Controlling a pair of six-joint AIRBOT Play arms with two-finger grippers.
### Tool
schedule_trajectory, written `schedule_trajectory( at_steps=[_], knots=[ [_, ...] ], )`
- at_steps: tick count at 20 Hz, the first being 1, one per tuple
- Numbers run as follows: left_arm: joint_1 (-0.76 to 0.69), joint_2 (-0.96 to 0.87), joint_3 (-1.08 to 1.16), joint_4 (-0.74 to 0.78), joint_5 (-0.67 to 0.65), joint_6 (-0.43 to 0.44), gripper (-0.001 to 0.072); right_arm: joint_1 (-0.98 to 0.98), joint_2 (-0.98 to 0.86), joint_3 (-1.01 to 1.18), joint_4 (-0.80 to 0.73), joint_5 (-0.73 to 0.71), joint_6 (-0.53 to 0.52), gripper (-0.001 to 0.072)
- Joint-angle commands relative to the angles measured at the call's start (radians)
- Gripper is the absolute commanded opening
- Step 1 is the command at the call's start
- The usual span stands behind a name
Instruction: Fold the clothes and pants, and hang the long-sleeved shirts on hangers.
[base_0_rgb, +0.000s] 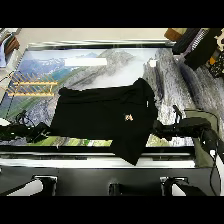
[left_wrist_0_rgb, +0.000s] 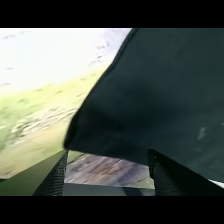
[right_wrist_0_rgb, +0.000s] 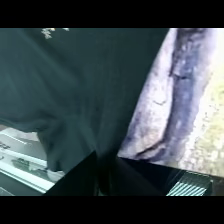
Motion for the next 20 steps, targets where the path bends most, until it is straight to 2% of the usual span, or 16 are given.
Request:
schedule_trajectory(
  at_steps=[1, 2, 3, 4, 5, 6, 8, 10, 14, 17, 20],
  knots=[
    [-0.001, -0.05, -0.004, -0.041, 0.059, 0.004, 0.0576, 0.001, 0.045, 0.001, 0.003, -0.022, 0.026, 0.0032],
    [-0.001, -0.063, -0.004, -0.068, 0.078, 0.01, 0.057, 0.001, 0.061, 0.001, 0.003, -0.023, 0.03, 0.0032],
    [-0.006, -0.073, -0.004, -0.089, 0.095, 0.02, 0.0453, 0.001, 0.08, 0.001, 0.003, -0.022, 0.041, 0.0032],
    [-0.017, -0.08, -0.004, -0.106, 0.102, 0.032, 0.0305, 0.001, 0.1, 0.001, 0.004, -0.021, 0.047, 0.0032],
    [-0.031, -0.08, -0.004, -0.134, 0.101, 0.061, 0.0044, 0.001, 0.124, 0.001, 0.011, -0.019, 0.047, 0.0032],
    [-0.047, -0.075, -0.002, -0.184, 0.101, 0.089, 0.0013, 0.001, 0.15, 0.002, 0.027, -0.017, 0.047, 0.0032],
    [-0.073, -0.051, 0.028, -0.29, 0.09, 0.113, 0.0012, 0.001, 0.202, 0.045, 0.069, -0.015, 0.047, 0.0031],
    [-0.098, 0.013, 0.122, -0.326, 0.078, 0.124, 0.0011, 0.001, 0.237, 0.175, 0.093, -0.014, 0.048, 0.0031],
    [-0.09, 0.233, 0.481, -0.316, 0.076, 0.055, 0.001, 0.001, 0.256, 0.649, 0.097, -0.05, 0.1, 0.0031],
    [-0.057, 0.406, 0.773, -0.149, 0.102, -0.047, 0.0011, 0.001, 0.256, 1.046, 0.092, -0.123, 0.18, 0.0031],
    [-0.035, 0.554, 0.923, 0.121, 0.178, -0.224, 0.0011, 0.001, 0.256, 1.388, 0.033, -0.142, 0.286, 0.0032]
  ],
)
